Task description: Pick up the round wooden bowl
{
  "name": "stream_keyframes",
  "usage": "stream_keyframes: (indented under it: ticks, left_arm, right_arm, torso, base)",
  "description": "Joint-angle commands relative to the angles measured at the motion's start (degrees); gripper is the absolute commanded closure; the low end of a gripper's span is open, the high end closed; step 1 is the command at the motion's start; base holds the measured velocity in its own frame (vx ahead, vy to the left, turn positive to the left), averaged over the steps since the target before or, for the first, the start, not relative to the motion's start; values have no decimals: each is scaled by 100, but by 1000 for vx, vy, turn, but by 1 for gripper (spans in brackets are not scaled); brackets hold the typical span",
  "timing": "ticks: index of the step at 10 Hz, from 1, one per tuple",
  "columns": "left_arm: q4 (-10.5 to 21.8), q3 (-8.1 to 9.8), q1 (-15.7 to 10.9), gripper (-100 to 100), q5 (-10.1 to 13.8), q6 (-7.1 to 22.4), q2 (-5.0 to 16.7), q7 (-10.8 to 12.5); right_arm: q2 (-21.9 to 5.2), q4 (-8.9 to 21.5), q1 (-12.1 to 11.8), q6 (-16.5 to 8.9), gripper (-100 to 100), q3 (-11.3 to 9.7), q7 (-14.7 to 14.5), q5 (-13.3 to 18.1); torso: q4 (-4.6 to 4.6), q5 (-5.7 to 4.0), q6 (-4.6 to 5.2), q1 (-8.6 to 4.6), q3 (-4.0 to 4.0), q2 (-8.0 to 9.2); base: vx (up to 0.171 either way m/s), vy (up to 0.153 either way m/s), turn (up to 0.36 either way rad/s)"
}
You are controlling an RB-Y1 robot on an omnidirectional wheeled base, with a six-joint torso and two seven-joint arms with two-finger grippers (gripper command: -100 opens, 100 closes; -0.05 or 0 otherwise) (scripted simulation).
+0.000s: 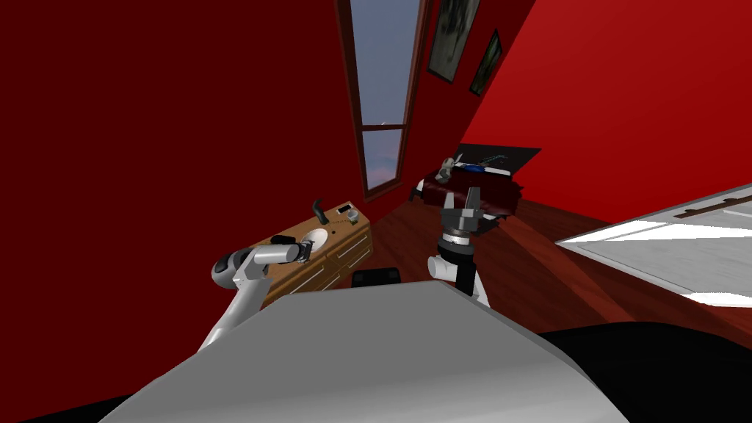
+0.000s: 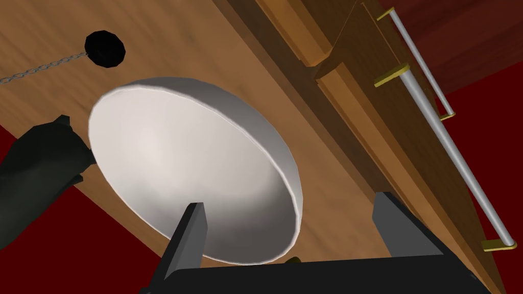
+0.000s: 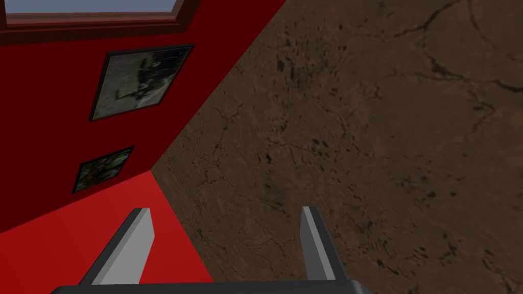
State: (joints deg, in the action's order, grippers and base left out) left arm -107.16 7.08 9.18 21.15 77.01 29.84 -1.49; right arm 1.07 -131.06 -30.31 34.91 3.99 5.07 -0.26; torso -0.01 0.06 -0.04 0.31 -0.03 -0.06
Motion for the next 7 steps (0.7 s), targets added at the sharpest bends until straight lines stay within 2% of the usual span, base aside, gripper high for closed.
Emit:
stream_keyframes:
  ticks: [1, 2, 3, 4, 5, 7]
  left_arm:
    - [105, 9, 37, -100, 12, 158, 28, 53]
    - [196, -5, 64, -100, 6, 246, 34, 82]
    - [102, 2, 41, -100, 8, 229, 31, 78]
    - [116, 1, 39, 0, 8, 248, 33, 84]
    - [310, -31, 11, -100, -48, 75, -11, 59]
    - [506, -64, -16, -100, -104, -95, -56, 34]
  right_arm:
    - [0, 0, 0, 0, 0, 0, 0, 0]
    - [0, 0, 0, 0, 0, 0, 0, 0]
    - [-1, 0, 0, 0, 0, 0, 0, 0]
    - [0, 0, -1, 0, 0, 0, 0, 0]
    - [1, 0, -1, 0, 0, 0, 0, 0]
    - [1, 0, 0, 0, 0, 0, 0, 0]
  torso:
    - [0, 0, 0, 0, 0, 0]
    - [0, 2, -1, 11, 0, 0]
    - [-2, 4, 1, 18, -7, -14]
    - [-3, 1, -2, -1, -6, -10]
    - [-1, -3, -2, -19, -2, -2]
    - [0, -5, -1, -25, 0, 1]
  base:
    - [14, 105, -128]
    - [60, 120, -171]
    - [33, 60, -43]
    - [4, 11, 6]
    - [4, 9, -31]
    - [4, 7, -25]
